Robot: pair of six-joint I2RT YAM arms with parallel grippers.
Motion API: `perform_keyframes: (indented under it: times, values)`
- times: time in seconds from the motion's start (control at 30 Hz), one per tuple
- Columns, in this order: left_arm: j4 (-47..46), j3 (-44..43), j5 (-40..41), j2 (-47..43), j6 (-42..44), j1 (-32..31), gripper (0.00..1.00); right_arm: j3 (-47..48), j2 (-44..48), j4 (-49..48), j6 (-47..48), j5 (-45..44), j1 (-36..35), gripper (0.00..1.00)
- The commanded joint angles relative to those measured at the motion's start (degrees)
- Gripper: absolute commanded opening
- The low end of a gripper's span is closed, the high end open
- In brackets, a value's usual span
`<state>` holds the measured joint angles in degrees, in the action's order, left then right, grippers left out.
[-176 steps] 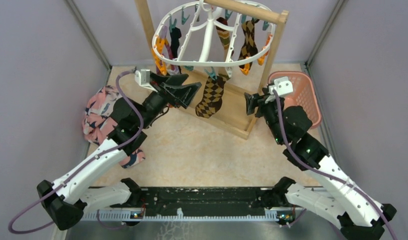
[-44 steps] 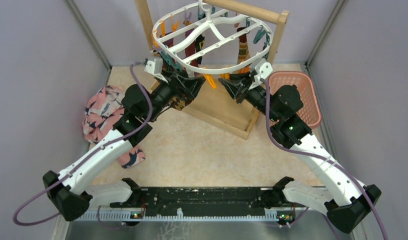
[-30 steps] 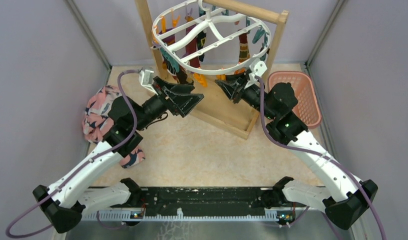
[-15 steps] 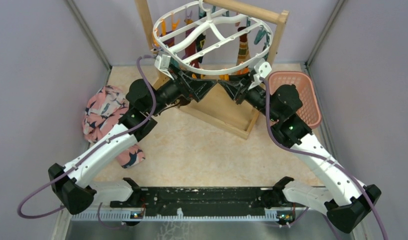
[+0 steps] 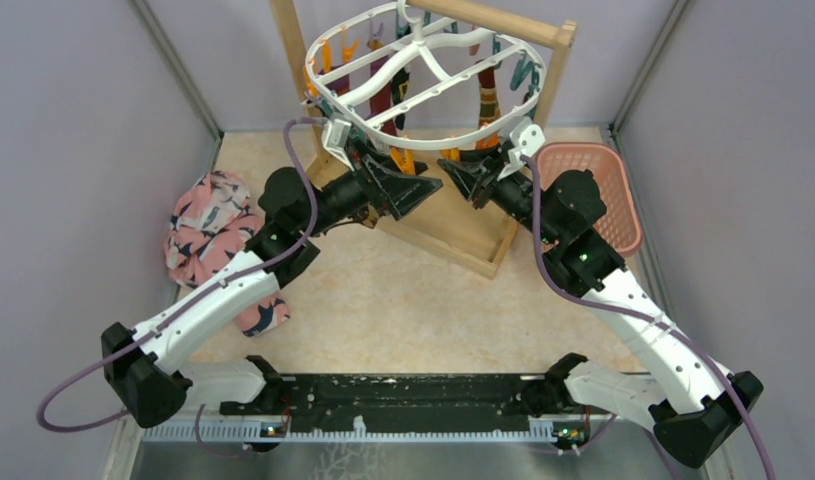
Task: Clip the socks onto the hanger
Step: Open the clamp at the hanger.
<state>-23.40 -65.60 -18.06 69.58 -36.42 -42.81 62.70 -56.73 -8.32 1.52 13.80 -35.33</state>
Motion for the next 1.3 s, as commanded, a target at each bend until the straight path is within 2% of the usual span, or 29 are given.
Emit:
perform_keyframes:
  times: [0.0,0.2,0.33,0.63,0.8,0.97,1.27]
  values:
    - [-4.08,3.76,-4.66,1.51,-4.33,-1.58,0.89,2.26,0.84,-0.88,0.59,0.88,0.35,0.00]
    - [-4.31,6.44,-2.90,1.35,-3.97,-6.00,0.89,2.58,0.65,-0.03,0.98,0.72,0.36,0.00]
    - [-1.77,3.90,1.10,1.79,-0.75,-10.12,0.90,2.16,0.66,-0.59,0.90,0.52,0.41,0.00]
    - [10.20,-5.16,23.41,1.78,9.49,-12.35,0.83,0.12,2.76,-0.23,0.76,-0.19,0.38,0.00]
    - [11.19,-9.44,29.47,2.54,14.55,-12.30,0.79,0.03,3.59,0.23,1.11,-0.62,0.35,0.00]
    - [9.95,-11.30,31.99,4.22,17.45,-12.30,0.79,-0.04,3.78,0.10,1.16,-0.16,0.40,0.00]
    - [4.70,-12.21,28.53,7.42,16.57,-12.30,0.74,-0.53,3.42,-0.06,0.94,0.17,0.35,0.00]
